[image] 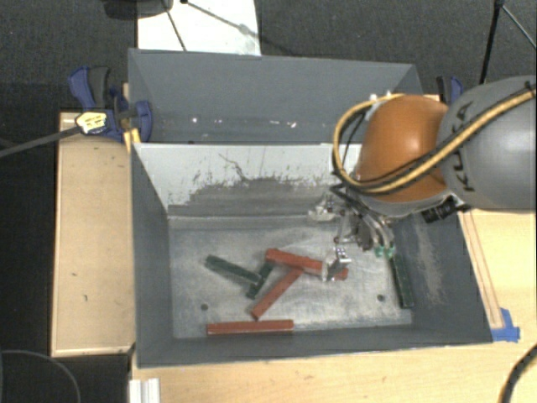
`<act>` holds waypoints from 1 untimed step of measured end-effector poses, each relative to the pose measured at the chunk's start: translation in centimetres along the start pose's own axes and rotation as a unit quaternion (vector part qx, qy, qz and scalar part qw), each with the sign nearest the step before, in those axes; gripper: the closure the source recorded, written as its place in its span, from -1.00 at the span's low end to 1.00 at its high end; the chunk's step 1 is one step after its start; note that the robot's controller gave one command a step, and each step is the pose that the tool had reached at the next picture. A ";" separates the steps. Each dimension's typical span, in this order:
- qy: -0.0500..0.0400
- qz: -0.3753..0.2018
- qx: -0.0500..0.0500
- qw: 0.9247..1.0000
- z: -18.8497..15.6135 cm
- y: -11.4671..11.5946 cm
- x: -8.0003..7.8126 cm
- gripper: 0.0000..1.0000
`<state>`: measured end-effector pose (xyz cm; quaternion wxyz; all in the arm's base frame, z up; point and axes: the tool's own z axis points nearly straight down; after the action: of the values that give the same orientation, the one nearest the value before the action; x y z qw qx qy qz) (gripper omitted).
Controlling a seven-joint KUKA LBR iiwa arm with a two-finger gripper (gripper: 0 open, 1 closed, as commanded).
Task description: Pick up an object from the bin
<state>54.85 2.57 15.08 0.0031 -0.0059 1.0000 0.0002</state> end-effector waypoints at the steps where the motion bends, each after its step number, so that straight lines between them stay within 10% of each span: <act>1: 0.004 -0.027 0.000 1.000 1.7 -1.4 1.5 -1.00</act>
Offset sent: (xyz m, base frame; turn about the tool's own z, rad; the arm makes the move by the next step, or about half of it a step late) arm -0.0175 -0.0113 -0.0223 0.0607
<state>53.39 1.16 13.40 -0.0005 -0.0329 0.9995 0.0003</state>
